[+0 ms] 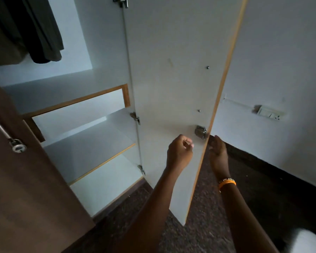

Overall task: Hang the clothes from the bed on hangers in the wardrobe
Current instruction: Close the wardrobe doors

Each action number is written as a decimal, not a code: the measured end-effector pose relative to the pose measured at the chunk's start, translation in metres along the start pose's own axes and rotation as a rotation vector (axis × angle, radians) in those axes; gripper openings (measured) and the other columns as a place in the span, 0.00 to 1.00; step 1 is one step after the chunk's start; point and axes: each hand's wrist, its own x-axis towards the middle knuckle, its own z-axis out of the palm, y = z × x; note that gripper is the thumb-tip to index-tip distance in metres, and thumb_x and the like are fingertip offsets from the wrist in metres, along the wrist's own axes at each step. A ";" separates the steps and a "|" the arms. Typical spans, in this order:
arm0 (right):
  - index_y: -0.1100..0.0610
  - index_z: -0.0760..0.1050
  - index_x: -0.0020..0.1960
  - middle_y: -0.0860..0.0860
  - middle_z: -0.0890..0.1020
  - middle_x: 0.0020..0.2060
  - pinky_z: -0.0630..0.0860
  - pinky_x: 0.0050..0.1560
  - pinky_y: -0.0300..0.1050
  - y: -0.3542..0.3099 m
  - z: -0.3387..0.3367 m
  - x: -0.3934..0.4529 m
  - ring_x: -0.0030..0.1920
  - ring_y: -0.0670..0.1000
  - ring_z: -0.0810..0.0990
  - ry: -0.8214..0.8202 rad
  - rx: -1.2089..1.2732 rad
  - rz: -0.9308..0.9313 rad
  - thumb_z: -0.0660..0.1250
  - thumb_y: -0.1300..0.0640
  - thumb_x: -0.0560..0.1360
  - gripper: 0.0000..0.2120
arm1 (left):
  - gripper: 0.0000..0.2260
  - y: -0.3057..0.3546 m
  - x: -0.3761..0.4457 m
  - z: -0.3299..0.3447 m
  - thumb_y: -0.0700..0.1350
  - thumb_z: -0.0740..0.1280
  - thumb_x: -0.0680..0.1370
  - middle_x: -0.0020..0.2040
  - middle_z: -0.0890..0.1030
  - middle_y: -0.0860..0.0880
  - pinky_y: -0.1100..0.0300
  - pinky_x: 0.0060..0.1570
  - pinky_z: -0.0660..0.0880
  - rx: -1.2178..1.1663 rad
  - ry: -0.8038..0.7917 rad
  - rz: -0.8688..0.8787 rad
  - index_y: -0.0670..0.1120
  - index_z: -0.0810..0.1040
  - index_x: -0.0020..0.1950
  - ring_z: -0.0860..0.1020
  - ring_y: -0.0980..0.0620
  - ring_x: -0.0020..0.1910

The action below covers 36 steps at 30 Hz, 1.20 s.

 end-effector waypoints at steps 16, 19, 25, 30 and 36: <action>0.67 0.80 0.46 0.58 0.82 0.44 0.73 0.44 0.26 0.023 -0.004 0.059 0.39 0.43 0.77 -0.187 0.156 0.001 0.57 0.77 0.70 0.14 | 0.38 0.032 0.051 0.040 0.50 0.72 0.73 0.74 0.61 0.45 0.62 0.61 0.65 0.051 0.034 0.029 0.45 0.55 0.76 0.63 0.48 0.71; 0.71 0.78 0.44 0.60 0.82 0.41 0.78 0.44 0.35 0.013 0.010 0.040 0.38 0.43 0.80 -0.341 0.342 0.058 0.54 0.79 0.70 0.15 | 0.41 0.026 0.048 0.037 0.50 0.75 0.70 0.72 0.59 0.46 0.61 0.57 0.70 -0.071 0.159 -0.042 0.48 0.54 0.75 0.66 0.47 0.68; 0.67 0.77 0.43 0.59 0.81 0.41 0.78 0.47 0.41 -0.025 0.063 0.016 0.42 0.49 0.81 -0.690 0.512 0.017 0.53 0.75 0.74 0.15 | 0.30 -0.017 0.023 -0.036 0.46 0.75 0.67 0.60 0.74 0.54 0.56 0.52 0.78 -0.042 0.353 -0.051 0.50 0.68 0.67 0.76 0.55 0.54; 0.63 0.75 0.49 0.59 0.78 0.43 0.77 0.46 0.40 -0.113 0.138 -0.006 0.44 0.50 0.78 -0.629 0.744 -0.130 0.54 0.55 0.78 0.15 | 0.20 -0.058 0.004 -0.128 0.35 0.71 0.70 0.43 0.78 0.54 0.68 0.32 0.73 -0.130 0.221 -0.077 0.52 0.73 0.56 0.78 0.57 0.41; 0.56 0.72 0.41 0.45 0.71 0.27 0.67 0.31 0.34 -0.201 0.227 -0.042 0.29 0.43 0.70 -0.684 0.772 -0.291 0.51 0.51 0.79 0.15 | 0.08 -0.113 -0.005 -0.235 0.41 0.72 0.72 0.45 0.80 0.53 0.74 0.39 0.71 0.024 0.319 -0.157 0.49 0.77 0.49 0.78 0.54 0.47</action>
